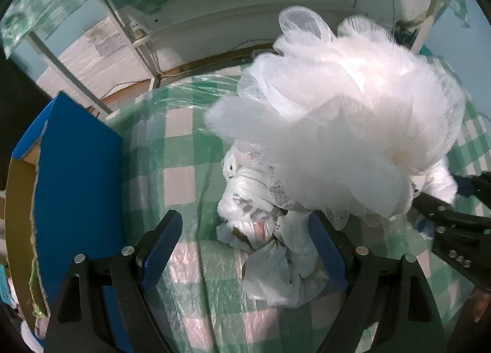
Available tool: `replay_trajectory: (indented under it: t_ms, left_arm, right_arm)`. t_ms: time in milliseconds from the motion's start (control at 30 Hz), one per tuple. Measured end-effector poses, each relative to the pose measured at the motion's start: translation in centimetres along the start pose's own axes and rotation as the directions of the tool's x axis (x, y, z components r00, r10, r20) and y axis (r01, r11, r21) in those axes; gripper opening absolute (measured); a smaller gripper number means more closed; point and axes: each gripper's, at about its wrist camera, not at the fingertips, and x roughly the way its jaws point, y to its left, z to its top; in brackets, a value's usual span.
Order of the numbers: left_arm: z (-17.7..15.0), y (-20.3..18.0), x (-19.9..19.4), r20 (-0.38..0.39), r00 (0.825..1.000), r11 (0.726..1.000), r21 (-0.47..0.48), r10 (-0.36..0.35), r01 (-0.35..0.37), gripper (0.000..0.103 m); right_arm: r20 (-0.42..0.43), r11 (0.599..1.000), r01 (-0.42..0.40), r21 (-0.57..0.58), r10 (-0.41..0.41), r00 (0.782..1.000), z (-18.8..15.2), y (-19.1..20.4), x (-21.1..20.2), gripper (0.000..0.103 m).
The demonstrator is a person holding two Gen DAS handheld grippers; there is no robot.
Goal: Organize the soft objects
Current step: 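Grasp the white wrapped cloth with the right gripper while the left grasps the white cloth bundle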
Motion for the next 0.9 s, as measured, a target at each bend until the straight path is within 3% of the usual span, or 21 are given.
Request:
replay_trajectory:
  t_ms: [200, 267, 300, 467, 600, 900]
  left_arm:
    - [-0.6, 0.0, 1.6, -0.036, 0.999, 1.000, 0.027, 0.001, 0.000, 0.085]
    - [-0.8, 0.0, 1.8, -0.039, 0.999, 0.999, 0.034, 0.000, 0.002, 0.076]
    - [-1.0, 0.0, 1.9, -0.045, 0.999, 0.999, 0.040, -0.006, 0.007, 0.063]
    - [-1.9, 0.0, 1.6, -0.038, 0.999, 0.998, 0.054, -0.014, 0.016, 0.057]
    - [-2.4, 0.4, 0.9, -0.024, 0.999, 0.999, 0.042, -0.025, 0.026, 0.045]
    - [-3.6, 1.6, -1.3, 0.016, 1.000, 0.999, 0.043, 0.012, -0.013, 0.041]
  right_arm:
    - [0.007, 1.000, -0.020, 0.000, 0.020, 1.000, 0.7, -0.5, -0.4, 0.048]
    - [0.007, 1.000, -0.026, -0.002, 0.026, 1.000, 0.6, -0.8, -0.6, 0.048]
    - [0.007, 1.000, -0.027, -0.002, 0.028, 1.000, 0.6, -0.8, -0.6, 0.048]
    - [0.001, 1.000, -0.030, 0.003, 0.030, 1.000, 0.8, -1.1, -0.7, 0.048]
    - [0.013, 0.999, -0.036, -0.009, 0.037, 0.999, 1.1, -0.8, -1.0, 0.048]
    - [0.066, 0.998, -0.016, -0.056, 0.019, 0.998, 1.3, 0.2, -2.7, 0.047]
